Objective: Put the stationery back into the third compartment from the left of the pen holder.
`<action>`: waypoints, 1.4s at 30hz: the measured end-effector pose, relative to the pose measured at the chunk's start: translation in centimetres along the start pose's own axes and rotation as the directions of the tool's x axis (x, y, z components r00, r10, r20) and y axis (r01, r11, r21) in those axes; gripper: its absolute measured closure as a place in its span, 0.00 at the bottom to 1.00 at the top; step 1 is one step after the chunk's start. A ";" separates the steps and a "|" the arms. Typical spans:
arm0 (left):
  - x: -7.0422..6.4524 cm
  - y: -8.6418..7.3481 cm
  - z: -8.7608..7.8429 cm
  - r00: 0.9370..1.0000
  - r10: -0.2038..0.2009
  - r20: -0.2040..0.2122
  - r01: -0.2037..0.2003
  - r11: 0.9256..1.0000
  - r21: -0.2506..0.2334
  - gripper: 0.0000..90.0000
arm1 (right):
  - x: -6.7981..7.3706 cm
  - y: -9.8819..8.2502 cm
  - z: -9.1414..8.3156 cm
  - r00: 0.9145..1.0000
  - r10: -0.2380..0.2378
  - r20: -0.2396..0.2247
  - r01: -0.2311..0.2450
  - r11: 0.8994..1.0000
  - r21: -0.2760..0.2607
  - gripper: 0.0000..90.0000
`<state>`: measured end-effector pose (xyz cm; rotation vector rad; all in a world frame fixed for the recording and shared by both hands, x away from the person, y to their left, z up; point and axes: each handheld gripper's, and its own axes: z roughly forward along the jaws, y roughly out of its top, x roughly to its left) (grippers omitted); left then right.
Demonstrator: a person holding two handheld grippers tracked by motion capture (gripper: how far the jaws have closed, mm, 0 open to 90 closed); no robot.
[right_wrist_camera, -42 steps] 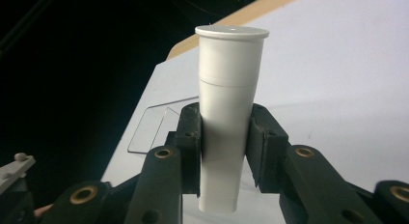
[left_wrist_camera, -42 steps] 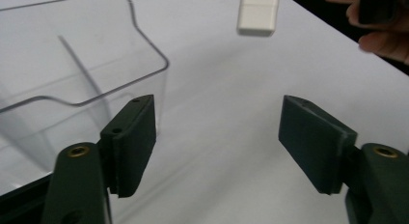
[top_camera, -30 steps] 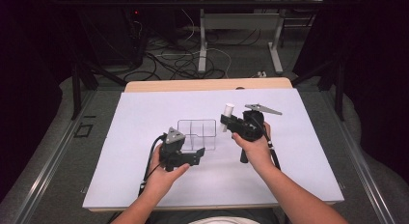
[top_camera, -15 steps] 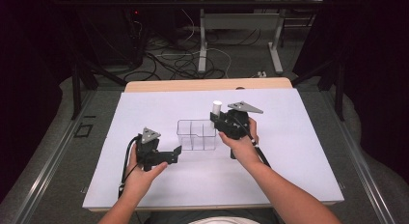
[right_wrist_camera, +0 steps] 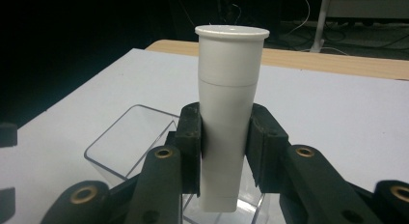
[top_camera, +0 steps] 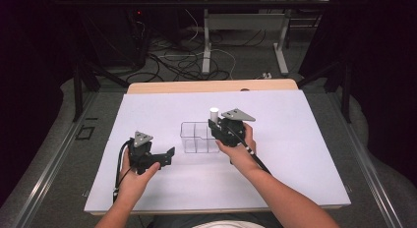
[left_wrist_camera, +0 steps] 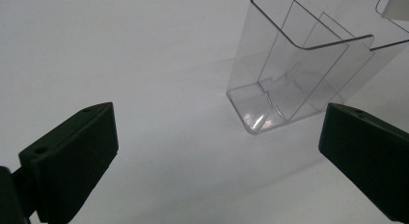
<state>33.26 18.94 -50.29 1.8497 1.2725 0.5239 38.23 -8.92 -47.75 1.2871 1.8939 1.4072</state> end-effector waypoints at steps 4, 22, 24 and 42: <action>0.3 -0.1 0.0 1.000 -0.012 0.000 0.012 1.000 -0.009 0.00 | 0.3 -0.5 0.2 1.000 -0.031 -0.003 0.031 1.000 0.006 0.77; 0.7 -0.5 0.4 1.000 -0.013 -0.004 0.013 1.000 0.007 0.00 | 0.5 -1.3 0.9 0.998 -0.054 0.013 0.053 0.998 0.026 0.77; 0.7 -0.5 0.4 1.000 -0.013 -0.004 0.013 1.000 0.008 0.00 | 0.5 -1.4 1.0 0.998 -0.060 0.014 0.060 0.998 0.031 0.77; 0.8 -0.6 0.8 1.000 -0.024 0.000 0.024 1.000 0.013 0.00 | 0.1 -1.8 1.6 0.997 -0.064 0.033 0.061 0.995 0.072 0.70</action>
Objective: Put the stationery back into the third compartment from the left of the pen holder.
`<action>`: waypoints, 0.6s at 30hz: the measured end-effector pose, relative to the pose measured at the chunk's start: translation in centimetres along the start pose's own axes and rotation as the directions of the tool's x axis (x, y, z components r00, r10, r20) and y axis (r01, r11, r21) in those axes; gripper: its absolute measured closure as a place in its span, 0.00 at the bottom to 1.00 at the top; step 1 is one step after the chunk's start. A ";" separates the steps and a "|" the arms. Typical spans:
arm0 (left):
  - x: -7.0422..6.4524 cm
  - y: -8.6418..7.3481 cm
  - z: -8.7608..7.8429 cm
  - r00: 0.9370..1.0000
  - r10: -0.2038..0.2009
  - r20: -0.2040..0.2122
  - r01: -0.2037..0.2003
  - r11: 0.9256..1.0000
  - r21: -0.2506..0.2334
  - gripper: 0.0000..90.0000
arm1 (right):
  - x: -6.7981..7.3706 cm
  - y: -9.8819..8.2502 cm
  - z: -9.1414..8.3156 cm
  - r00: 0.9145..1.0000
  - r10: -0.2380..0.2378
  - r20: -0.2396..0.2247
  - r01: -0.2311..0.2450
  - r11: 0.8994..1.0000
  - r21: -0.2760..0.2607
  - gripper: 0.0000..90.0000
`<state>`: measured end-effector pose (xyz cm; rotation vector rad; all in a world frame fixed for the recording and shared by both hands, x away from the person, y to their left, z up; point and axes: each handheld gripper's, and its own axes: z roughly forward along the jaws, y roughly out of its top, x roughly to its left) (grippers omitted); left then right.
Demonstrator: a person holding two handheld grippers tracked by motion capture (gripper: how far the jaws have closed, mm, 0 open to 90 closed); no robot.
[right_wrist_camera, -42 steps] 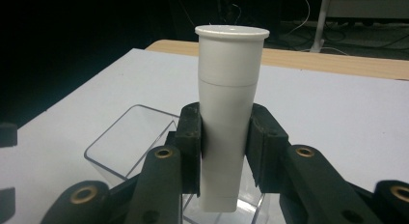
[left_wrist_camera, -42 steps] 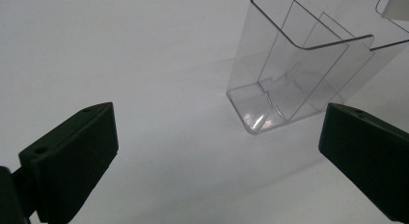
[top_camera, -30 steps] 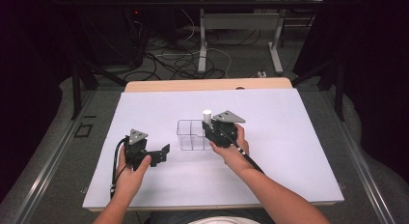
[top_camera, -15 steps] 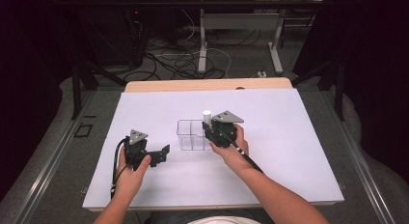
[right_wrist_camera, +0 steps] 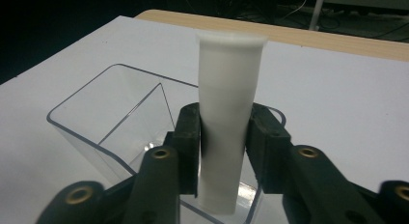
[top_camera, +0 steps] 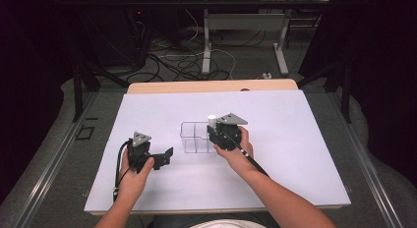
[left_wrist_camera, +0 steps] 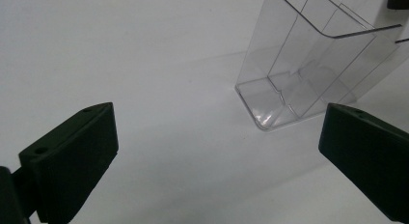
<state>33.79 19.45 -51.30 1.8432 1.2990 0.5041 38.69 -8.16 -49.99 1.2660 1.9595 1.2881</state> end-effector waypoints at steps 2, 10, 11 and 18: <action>0.1 0.0 0.0 1.000 -0.003 -0.001 0.003 1.000 0.003 0.00 | -0.1 0.1 -0.2 1.000 0.000 -0.014 0.000 1.000 -0.006 0.64; 0.5 0.0 -0.1 1.000 -0.009 -0.011 0.009 1.000 -0.005 0.00 | -0.2 0.4 -1.3 0.998 -0.013 -0.066 0.012 1.000 -0.019 0.42; 0.6 0.1 -0.2 1.000 -0.006 -0.012 0.006 1.000 0.001 0.00 | -0.3 0.4 -1.5 0.997 -0.022 -0.067 0.021 1.000 -0.013 0.39; 1.0 0.1 -0.3 1.000 -0.018 -0.022 0.017 1.000 -0.015 0.00 | -1.3 0.5 -2.7 0.996 -0.044 -0.077 0.043 0.999 -0.012 0.17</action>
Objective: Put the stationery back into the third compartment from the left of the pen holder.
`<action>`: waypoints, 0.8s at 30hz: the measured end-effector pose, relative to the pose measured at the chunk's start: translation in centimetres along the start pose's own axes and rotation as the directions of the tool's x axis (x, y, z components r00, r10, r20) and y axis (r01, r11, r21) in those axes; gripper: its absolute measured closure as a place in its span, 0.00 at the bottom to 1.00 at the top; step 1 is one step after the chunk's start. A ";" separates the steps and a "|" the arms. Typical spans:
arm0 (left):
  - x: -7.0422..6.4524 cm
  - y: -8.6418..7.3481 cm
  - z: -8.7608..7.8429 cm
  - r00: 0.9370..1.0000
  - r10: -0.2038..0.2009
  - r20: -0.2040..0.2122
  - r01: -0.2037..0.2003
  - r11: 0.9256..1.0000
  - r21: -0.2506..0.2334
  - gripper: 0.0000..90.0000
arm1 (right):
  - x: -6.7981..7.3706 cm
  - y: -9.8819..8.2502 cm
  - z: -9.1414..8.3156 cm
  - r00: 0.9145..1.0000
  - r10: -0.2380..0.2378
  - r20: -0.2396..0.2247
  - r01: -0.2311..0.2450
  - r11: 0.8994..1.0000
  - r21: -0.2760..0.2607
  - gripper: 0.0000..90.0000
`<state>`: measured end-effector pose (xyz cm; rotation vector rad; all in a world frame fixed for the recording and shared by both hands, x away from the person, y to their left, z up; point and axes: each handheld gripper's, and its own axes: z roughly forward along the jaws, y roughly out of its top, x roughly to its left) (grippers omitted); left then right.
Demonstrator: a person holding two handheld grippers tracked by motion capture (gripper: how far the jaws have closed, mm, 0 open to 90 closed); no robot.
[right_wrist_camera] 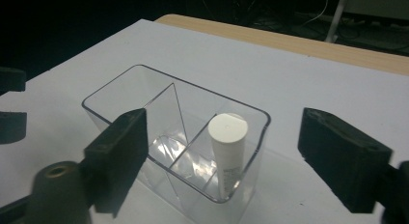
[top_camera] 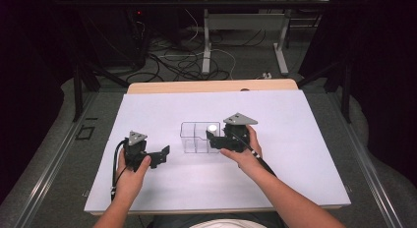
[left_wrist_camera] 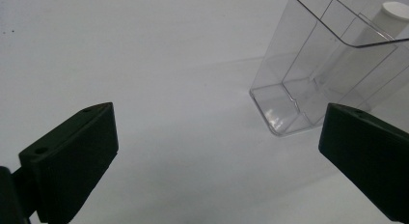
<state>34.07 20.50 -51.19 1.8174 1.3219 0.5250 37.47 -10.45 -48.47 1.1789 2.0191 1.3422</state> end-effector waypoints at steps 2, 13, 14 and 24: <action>0.2 0.0 -0.1 1.000 0.000 -0.004 0.000 1.000 -0.004 0.00 | -0.3 0.0 -0.5 1.000 -0.006 0.008 0.006 1.000 0.004 0.17; 0.9 0.0 -0.2 0.999 -0.033 -0.019 0.032 0.999 -0.018 0.00 | -4.0 -0.9 -3.4 0.997 -0.011 0.073 0.009 0.999 0.038 0.00; 0.9 0.0 -0.3 0.999 -0.035 -0.020 0.035 0.999 -0.018 0.00 | -4.4 -1.0 -3.6 0.996 -0.014 0.089 0.010 0.999 0.038 0.00; 1.4 -0.1 -0.4 0.998 -0.049 -0.034 0.049 0.999 -0.023 0.00 | -9.1 -3.0 -6.1 0.980 0.043 0.195 -0.057 0.996 0.068 0.00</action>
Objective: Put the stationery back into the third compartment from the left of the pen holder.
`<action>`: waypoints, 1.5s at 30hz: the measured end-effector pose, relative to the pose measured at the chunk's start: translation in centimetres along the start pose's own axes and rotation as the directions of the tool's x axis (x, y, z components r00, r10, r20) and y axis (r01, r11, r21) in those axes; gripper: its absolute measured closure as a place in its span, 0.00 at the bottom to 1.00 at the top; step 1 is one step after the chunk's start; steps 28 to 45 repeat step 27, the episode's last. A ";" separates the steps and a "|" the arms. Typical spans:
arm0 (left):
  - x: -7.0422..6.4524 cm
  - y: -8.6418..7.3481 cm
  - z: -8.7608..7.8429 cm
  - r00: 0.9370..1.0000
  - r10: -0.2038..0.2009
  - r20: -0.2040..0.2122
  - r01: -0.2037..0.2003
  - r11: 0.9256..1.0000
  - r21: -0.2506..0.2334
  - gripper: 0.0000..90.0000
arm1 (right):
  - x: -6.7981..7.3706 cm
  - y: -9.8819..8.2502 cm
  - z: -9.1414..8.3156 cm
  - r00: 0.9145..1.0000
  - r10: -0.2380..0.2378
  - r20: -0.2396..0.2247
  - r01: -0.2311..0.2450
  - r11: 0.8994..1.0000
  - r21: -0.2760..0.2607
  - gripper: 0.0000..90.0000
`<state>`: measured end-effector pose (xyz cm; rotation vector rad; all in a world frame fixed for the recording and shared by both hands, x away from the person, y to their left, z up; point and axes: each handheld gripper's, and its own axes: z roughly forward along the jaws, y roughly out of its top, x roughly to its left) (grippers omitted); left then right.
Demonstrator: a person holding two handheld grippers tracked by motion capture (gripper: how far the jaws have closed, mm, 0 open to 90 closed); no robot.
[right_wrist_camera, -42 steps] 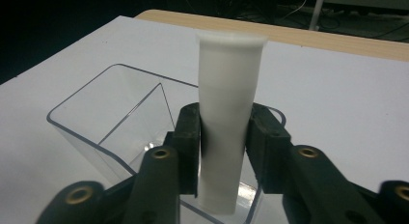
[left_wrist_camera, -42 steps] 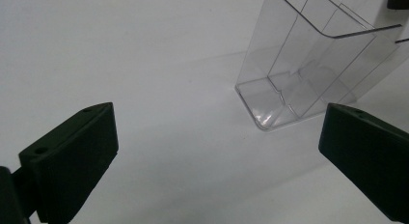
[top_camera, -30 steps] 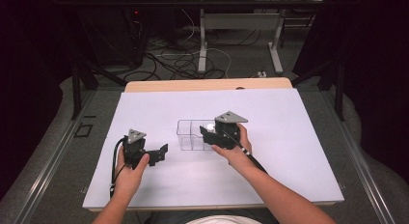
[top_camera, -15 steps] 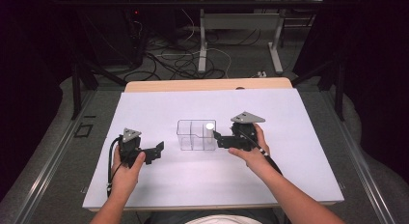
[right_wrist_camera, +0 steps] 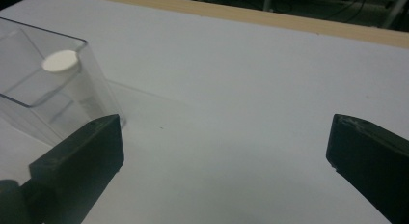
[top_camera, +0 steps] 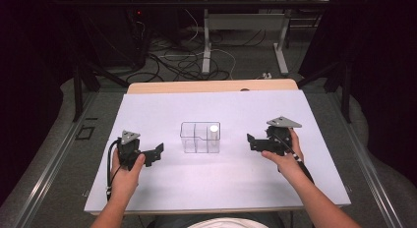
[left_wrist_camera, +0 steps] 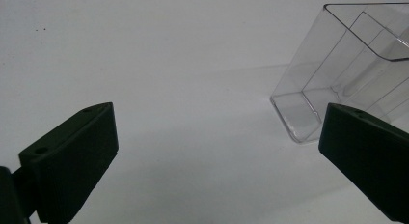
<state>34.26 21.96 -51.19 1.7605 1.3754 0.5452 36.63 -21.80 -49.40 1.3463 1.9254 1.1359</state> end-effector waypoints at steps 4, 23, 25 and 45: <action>0.2 0.0 0.0 1.000 0.003 -0.004 -0.003 1.000 0.006 0.00 | -1.7 -1.3 -0.2 0.999 0.026 0.031 -0.027 0.999 0.026 0.00; 1.2 -0.2 0.2 0.999 -0.033 -0.019 0.034 0.999 0.007 0.00 | -6.2 -3.9 -0.1 0.979 0.154 0.134 -0.163 0.985 0.062 0.00; 1.2 -0.2 0.2 0.999 -0.028 -0.019 0.028 1.000 0.000 0.00 | -6.2 -3.9 -0.1 0.977 0.166 0.132 -0.175 0.983 0.060 0.00; 1.3 -0.2 0.2 0.999 -0.036 -0.021 0.036 0.999 0.000 0.00 | -6.2 -3.9 -0.1 0.977 0.170 0.129 -0.179 0.982 0.062 0.00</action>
